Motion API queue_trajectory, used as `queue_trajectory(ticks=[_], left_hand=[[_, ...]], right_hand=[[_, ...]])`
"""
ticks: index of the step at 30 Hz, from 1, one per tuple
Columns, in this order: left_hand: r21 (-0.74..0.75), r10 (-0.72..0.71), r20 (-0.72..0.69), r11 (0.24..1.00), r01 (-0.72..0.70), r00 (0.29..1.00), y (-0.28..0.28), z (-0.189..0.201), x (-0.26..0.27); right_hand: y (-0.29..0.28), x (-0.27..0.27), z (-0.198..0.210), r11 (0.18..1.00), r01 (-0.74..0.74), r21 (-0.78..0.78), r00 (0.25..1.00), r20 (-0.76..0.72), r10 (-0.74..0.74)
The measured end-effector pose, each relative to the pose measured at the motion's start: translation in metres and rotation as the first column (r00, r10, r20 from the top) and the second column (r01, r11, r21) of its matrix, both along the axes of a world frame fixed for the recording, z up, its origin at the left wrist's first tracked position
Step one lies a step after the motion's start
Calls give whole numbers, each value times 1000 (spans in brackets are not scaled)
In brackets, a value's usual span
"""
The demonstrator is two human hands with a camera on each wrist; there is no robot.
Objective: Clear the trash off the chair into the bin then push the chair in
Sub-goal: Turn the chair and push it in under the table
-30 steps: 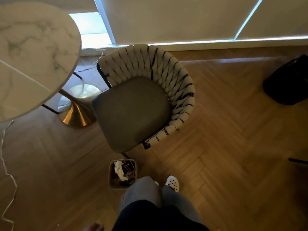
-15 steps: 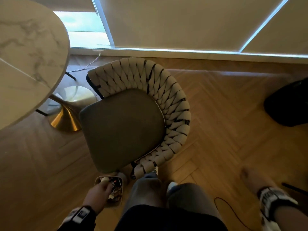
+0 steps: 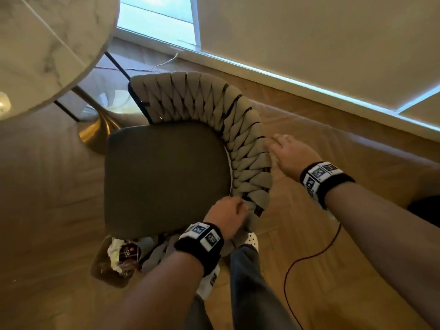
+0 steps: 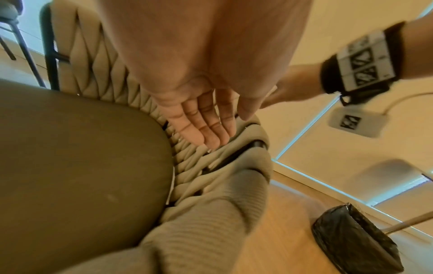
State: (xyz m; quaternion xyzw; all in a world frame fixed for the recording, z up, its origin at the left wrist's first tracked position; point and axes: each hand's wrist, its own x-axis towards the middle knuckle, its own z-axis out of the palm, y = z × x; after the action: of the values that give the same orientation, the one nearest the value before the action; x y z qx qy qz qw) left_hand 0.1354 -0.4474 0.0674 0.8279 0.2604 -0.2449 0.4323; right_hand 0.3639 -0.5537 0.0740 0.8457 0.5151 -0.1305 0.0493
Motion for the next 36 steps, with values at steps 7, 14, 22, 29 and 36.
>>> queue_trajectory(ticks=[7, 14, 22, 29, 36], left_hand=[[6, -19, -117, 1000, 20, 993, -55, -44, 13], [-43, -125, -110, 992, 121, 986, -54, -63, 9], [-67, -211, -135, 977, 203, 968, -36, -50, -3], [-26, -369, -207, 928, 372, 906, 6, -40, -57], [95, -479, -271, 850, 519, 835, 77, -35, -137]], right_hand=[[33, 26, -31, 867, -462, -188, 868, 105, 485], [47, 39, -43, 772, -594, -225, 771, 116, 627], [49, 23, -36, 820, -538, -193, 817, 117, 564], [33, -37, -34, 880, -427, -207, 888, 90, 452], [42, -122, -39, 919, -358, -168, 930, 20, 366]])
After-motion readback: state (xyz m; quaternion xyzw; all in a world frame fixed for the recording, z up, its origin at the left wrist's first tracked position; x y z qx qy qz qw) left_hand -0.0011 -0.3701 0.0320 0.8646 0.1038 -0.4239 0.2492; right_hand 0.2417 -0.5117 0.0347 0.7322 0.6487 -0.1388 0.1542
